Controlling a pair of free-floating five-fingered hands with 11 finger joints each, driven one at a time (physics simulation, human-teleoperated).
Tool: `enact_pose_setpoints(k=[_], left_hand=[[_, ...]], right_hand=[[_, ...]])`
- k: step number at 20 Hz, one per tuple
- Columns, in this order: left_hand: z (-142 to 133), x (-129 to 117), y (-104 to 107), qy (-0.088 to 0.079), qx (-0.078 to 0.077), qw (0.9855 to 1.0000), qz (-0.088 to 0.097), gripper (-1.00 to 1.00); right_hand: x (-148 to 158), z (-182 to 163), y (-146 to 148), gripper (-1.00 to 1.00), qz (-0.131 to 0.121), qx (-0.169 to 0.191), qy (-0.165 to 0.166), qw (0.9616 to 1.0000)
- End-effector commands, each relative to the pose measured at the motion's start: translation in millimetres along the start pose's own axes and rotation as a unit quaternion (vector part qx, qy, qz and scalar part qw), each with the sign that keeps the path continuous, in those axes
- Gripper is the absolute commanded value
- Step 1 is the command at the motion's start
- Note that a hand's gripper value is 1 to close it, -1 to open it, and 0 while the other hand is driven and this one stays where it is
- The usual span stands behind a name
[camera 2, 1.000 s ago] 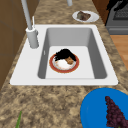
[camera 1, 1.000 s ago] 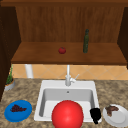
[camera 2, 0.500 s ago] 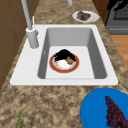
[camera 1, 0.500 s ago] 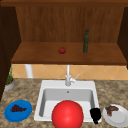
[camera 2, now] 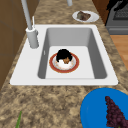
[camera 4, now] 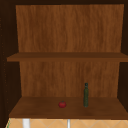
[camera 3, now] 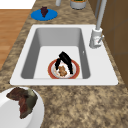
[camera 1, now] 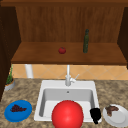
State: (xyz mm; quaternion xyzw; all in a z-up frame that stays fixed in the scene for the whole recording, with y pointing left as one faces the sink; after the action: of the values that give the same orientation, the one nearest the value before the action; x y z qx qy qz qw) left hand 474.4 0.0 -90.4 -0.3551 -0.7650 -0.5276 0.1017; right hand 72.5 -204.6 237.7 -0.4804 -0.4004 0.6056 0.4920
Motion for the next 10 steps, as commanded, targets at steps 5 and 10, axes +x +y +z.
enact_pose_setpoints(k=[5,10], left_hand=[[6.3,3.0,-4.7,0.008,0.034,0.9993,-0.017,1.00],[3.1,5.0,-3.3,-0.008,0.031,0.9987,-0.039,1.00]], right_hand=[[0.0,0.0,0.0,0.00,0.000,0.000,0.000,1.0000],[0.0,0.0,0.0,0.00,0.000,0.000,0.000,1.0000]])
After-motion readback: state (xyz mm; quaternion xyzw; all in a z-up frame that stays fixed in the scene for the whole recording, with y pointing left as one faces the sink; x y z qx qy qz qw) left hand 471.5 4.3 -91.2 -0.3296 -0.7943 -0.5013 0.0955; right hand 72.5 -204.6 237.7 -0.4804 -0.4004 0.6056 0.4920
